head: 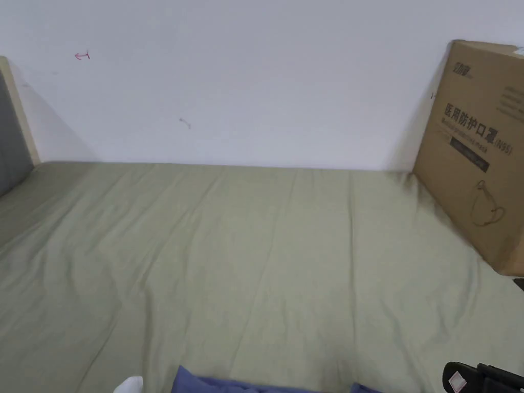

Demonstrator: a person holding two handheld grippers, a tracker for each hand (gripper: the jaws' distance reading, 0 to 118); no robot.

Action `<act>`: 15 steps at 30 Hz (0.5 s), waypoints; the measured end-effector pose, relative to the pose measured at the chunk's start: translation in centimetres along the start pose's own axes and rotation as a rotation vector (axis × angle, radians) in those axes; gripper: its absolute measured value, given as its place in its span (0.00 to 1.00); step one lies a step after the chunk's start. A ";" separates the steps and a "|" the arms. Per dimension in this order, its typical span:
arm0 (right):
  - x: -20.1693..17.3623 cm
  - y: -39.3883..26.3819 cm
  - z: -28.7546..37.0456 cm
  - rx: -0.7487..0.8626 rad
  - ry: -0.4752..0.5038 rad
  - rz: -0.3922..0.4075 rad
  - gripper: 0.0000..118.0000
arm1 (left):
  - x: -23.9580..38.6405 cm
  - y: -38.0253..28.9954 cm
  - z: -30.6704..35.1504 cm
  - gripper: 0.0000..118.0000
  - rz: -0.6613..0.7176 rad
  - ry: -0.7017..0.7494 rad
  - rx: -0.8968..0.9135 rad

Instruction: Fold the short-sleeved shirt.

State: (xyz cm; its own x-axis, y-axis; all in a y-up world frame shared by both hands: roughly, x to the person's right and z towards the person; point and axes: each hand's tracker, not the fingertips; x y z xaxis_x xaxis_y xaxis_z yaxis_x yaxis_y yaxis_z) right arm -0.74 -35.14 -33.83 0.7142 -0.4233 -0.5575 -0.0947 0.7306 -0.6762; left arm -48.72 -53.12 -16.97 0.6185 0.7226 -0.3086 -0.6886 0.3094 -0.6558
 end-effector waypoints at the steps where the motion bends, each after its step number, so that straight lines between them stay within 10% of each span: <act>1: -0.1 0.2 0.2 0.013 0.008 0.015 0.03 | 1.4 -0.1 1.0 0.05 -0.032 0.016 0.024; 8: -0.5 0.9 1.1 0.160 0.029 0.133 0.03 | 9.0 0.4 9.3 0.05 -0.215 0.407 0.184; 15: -1.3 1.5 -0.1 0.518 -0.095 0.271 0.03 | 14.9 0.4 6.4 0.06 -0.221 0.297 0.068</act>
State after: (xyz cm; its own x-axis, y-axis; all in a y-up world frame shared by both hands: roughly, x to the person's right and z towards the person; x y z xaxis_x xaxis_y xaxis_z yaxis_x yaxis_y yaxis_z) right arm -1.86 -33.53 -34.20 0.7728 -0.1524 -0.6161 0.0510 0.9825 -0.1791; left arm -42.20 -38.24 -17.39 0.8311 0.4263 -0.3572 -0.5434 0.4854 -0.6849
